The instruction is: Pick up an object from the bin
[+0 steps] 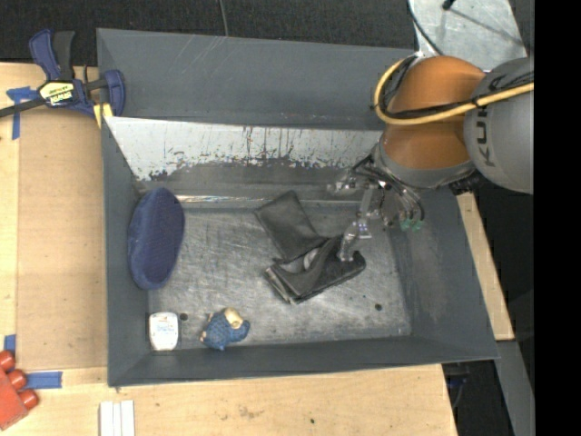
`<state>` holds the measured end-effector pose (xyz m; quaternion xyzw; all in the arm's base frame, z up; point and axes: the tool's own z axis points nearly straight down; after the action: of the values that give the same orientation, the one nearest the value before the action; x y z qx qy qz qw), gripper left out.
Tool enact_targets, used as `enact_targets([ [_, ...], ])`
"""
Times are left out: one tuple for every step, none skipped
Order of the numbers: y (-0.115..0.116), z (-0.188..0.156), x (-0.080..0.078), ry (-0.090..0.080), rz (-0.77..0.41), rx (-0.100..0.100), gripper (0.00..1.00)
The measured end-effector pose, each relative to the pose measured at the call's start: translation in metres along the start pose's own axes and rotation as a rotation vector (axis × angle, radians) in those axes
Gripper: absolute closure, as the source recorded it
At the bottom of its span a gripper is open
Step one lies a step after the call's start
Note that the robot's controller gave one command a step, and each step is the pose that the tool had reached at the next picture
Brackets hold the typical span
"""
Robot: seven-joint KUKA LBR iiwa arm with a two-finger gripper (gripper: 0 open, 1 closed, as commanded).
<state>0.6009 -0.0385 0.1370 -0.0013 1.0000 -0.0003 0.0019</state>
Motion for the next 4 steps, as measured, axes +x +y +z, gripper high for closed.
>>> enact_targets([
  [0.000, 0.019, -0.001, -0.011, -0.035, 0.002, 0.00],
  [-0.001, 0.018, 0.002, 0.010, -0.037, 0.002, 1.00],
  [-0.013, -0.084, -0.003, -0.010, -0.038, 0.002, 1.00],
  [-0.012, -0.079, -0.001, 0.000, -0.038, 0.000, 0.00],
])
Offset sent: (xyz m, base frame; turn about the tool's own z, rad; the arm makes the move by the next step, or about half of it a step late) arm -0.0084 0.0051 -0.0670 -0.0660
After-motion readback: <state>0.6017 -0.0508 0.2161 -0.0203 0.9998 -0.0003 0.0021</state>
